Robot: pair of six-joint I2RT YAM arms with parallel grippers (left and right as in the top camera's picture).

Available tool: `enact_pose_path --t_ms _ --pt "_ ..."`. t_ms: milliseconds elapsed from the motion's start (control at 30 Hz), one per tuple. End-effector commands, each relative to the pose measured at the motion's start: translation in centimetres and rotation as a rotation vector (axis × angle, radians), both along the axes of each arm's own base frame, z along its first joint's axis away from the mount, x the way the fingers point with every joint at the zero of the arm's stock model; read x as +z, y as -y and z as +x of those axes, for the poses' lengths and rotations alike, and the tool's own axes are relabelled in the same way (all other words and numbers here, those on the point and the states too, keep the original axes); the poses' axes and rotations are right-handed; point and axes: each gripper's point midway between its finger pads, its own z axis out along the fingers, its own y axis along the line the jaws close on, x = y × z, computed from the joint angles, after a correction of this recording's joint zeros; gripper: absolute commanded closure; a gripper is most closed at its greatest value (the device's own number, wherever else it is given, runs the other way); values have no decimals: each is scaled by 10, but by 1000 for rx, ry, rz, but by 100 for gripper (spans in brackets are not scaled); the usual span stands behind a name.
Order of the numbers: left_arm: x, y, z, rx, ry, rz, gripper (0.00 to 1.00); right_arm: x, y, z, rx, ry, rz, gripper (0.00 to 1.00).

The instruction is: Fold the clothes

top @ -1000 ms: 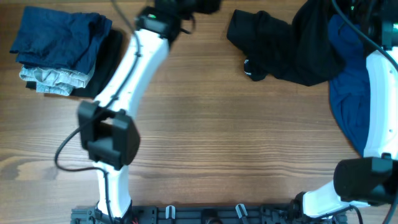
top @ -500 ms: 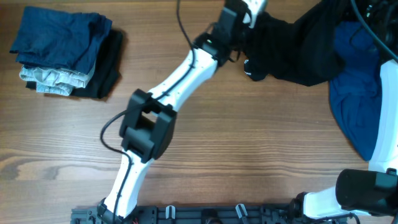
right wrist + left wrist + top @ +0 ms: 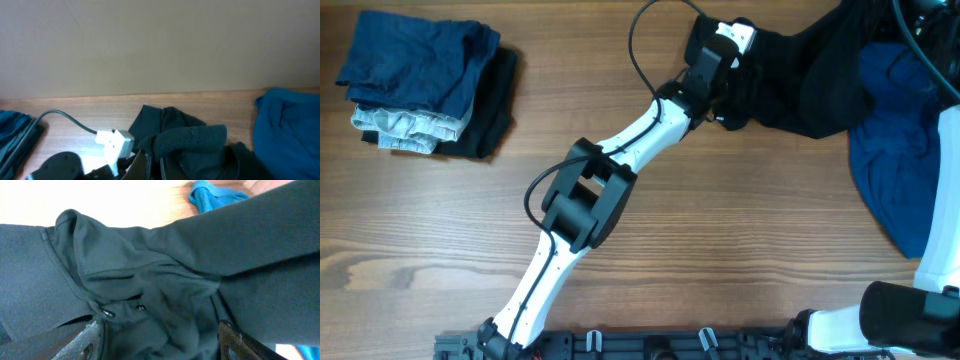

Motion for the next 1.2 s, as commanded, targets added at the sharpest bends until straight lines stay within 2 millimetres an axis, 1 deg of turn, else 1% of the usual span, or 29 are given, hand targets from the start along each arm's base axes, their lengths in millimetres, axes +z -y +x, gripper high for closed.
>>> enact_pose_path --t_ms 0,33,100,133,200,233,300,367,467,533,600,800,900,967,1033,1100,1167 --pt "-24 3 -2 61 1 71 25 19 -5 -11 25 39 -10 96" --pt "-23 -1 -3 73 -22 104 25 17 -3 -11 16 30 -15 96" --pt "-5 -12 0 84 -79 160 26 14 2 -13 -3 17 -27 96" --pt "14 -18 7 97 -83 162 27 14 4 -14 -8 13 -26 96" --pt "45 -24 19 114 -53 132 26 13 4 -14 -10 12 -26 96" --pt "58 -24 22 115 -38 113 26 13 4 -14 -10 11 -26 96" --pt "79 -21 24 101 -15 80 25 12 4 -15 -9 4 -24 96" --pt "81 -13 20 85 -5 76 23 9 4 -16 -9 -9 -22 96" --pt "64 9 8 17 37 122 21 6 3 -18 -8 -23 -18 96" --pt "44 24 3 -6 58 142 21 2 3 -21 -1 -40 -26 96" --pt "29 31 3 -13 57 141 20 -1 2 -22 0 -53 -24 96" --pt "-19 32 6 -12 25 172 21 0 3 -22 0 -51 -26 96" --pt "-39 32 5 -13 7 189 21 0 2 -22 1 -50 -27 96" --pt "-43 29 12 20 30 193 20 0 2 -22 11 -48 -43 96" --pt "-40 31 18 38 54 169 19 -1 2 -23 14 -52 -49 96" --pt "-38 33 19 46 47 141 19 -2 2 -23 18 -50 -55 96" --pt "-40 36 16 37 45 139 19 -1 2 -23 19 -49 -56 96"
